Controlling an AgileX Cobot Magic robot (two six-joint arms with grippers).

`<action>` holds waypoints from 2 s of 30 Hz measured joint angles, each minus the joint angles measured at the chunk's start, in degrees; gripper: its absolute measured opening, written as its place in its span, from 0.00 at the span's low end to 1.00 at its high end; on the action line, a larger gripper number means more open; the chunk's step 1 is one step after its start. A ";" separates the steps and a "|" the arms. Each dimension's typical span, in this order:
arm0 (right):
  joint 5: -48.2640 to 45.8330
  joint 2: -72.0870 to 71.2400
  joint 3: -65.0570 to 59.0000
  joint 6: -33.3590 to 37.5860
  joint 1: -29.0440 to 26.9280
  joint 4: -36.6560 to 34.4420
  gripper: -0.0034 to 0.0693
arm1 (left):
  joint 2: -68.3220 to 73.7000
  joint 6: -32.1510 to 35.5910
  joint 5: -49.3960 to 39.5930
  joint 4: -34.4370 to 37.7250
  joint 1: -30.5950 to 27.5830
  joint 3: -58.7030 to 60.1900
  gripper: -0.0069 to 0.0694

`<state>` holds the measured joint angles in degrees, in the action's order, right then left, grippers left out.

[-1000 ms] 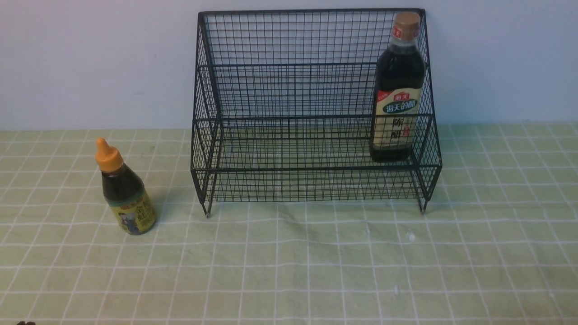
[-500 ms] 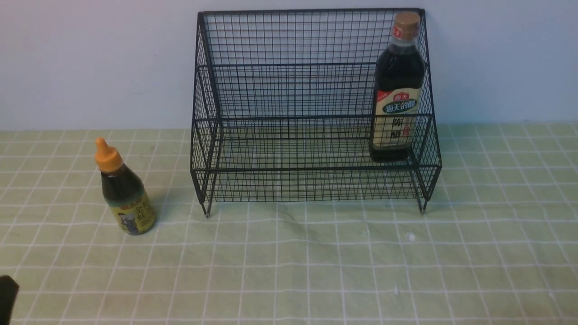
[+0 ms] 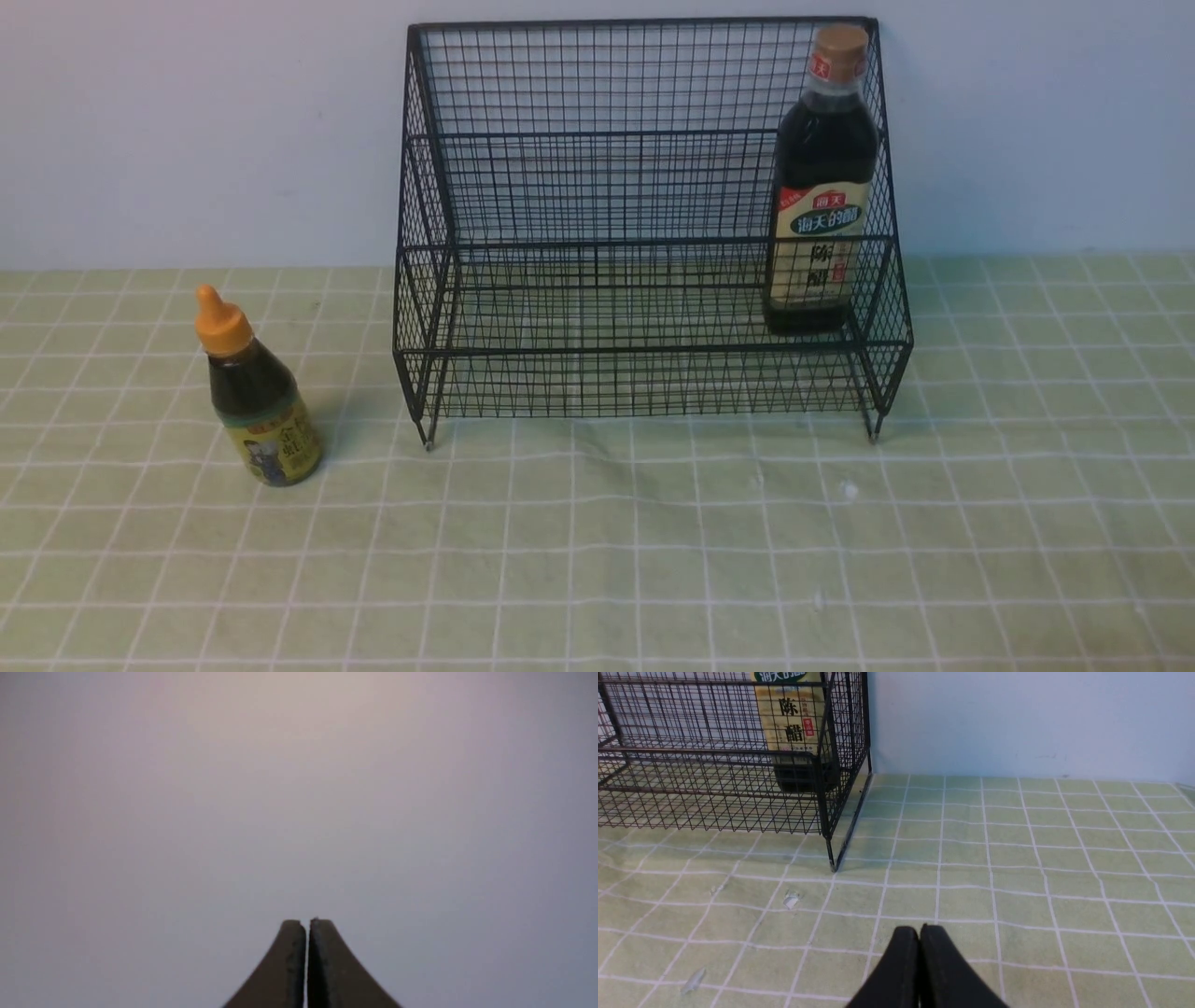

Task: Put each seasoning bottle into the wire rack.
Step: Use the left arm to grab the condiment bottle closest to it

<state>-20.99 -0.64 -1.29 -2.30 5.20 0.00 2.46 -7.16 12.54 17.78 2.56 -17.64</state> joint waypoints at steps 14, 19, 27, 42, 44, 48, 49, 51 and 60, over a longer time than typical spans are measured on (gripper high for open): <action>0.00 0.00 0.00 0.00 0.00 0.00 0.03 | 50.93 8.00 -67.34 -5.19 0.00 -31.49 0.08; 0.00 -0.04 0.00 0.00 0.00 0.00 0.03 | 62.14 7.88 -72.36 -12.34 0.00 -36.93 0.08; 0.00 -0.04 0.00 0.00 0.00 0.00 0.03 | 66.58 7.82 -64.69 -16.38 0.00 -39.02 0.08; 0.00 -0.04 0.00 0.00 0.00 0.00 0.03 | 76.48 9.13 -44.46 -17.12 0.00 -39.08 0.48; 0.00 -0.04 0.00 0.00 0.00 0.00 0.03 | 77.48 9.14 -42.72 -17.12 0.00 -39.08 0.59; 0.00 -0.04 0.00 0.00 0.00 0.00 0.03 | 79.37 9.26 -38.60 -17.12 0.00 -39.08 0.72; 0.00 -0.04 0.00 0.00 0.00 0.00 0.03 | 80.17 9.26 -37.22 -17.12 0.00 -39.08 0.75; 0.00 -0.04 0.00 0.00 0.00 0.00 0.03 | 81.58 9.26 -34.77 -17.12 0.00 -39.08 0.77; 0.00 -0.04 0.00 0.00 0.00 0.00 0.03 | 87.26 9.26 -29.12 -17.12 0.00 -39.08 0.59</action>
<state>-20.99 -0.68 -1.29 -2.30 5.20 0.00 89.72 2.10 -16.58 0.67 2.56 -56.72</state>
